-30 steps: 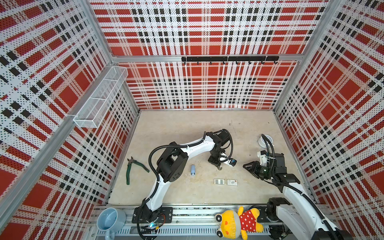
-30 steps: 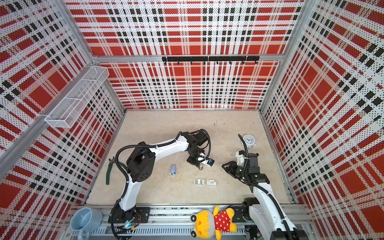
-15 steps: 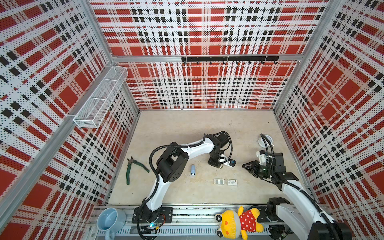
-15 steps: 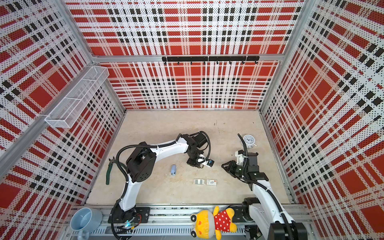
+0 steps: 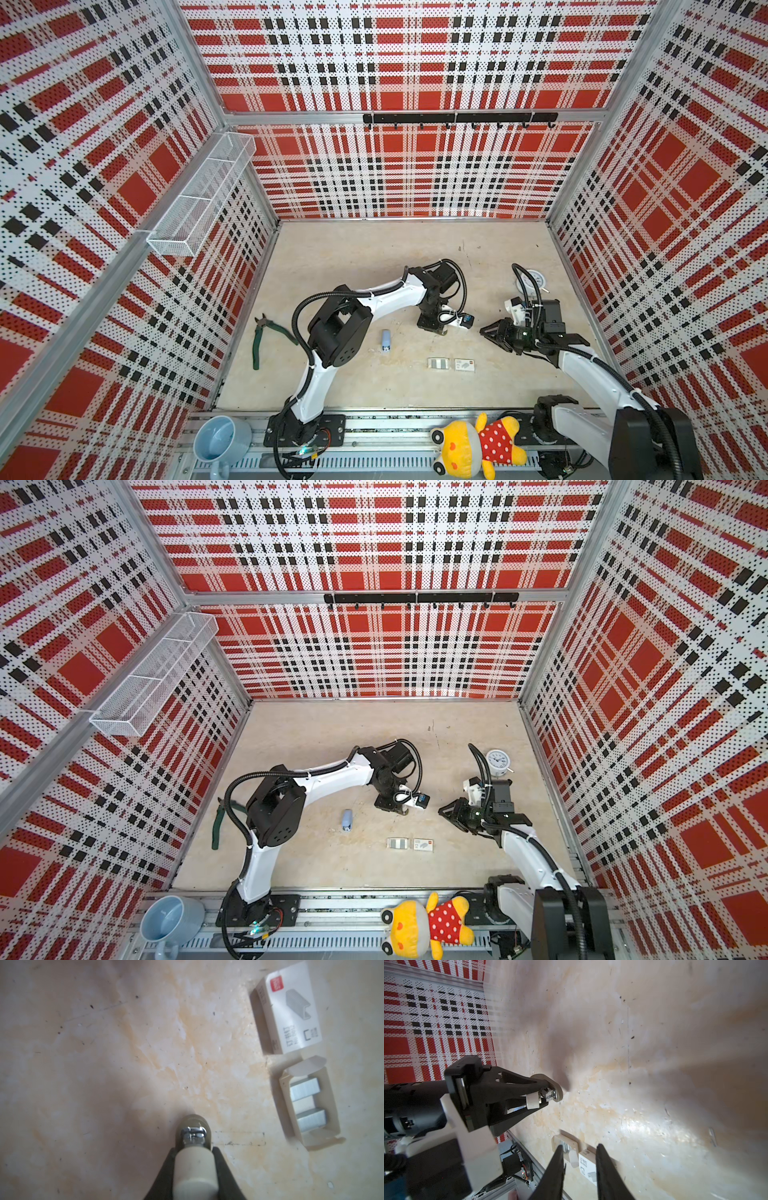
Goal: Load the staples into the stapler
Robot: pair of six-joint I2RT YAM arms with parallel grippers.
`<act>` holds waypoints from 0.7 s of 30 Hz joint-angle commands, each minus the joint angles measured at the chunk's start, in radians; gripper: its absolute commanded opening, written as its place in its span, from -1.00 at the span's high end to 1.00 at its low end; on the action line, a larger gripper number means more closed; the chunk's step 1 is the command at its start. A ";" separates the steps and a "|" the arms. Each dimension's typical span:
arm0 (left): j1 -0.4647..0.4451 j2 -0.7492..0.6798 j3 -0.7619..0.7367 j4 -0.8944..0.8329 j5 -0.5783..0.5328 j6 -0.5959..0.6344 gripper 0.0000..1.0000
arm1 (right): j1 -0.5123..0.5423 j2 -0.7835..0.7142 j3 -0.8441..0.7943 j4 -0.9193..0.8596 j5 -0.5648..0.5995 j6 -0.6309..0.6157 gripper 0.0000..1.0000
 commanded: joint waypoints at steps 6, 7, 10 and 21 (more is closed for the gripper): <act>0.001 -0.054 0.091 -0.031 0.113 -0.106 0.64 | 0.115 0.150 0.094 0.156 -0.085 0.013 0.40; 0.000 -0.056 0.094 -0.030 0.118 -0.112 0.64 | 0.119 0.163 0.099 0.165 -0.086 0.016 0.41; 0.000 -0.064 0.088 -0.031 0.130 -0.131 0.65 | 0.119 0.171 0.086 0.223 -0.093 0.038 0.41; 0.004 -0.098 0.119 -0.034 0.210 -0.206 0.66 | 0.130 0.197 0.053 0.308 -0.132 0.076 0.45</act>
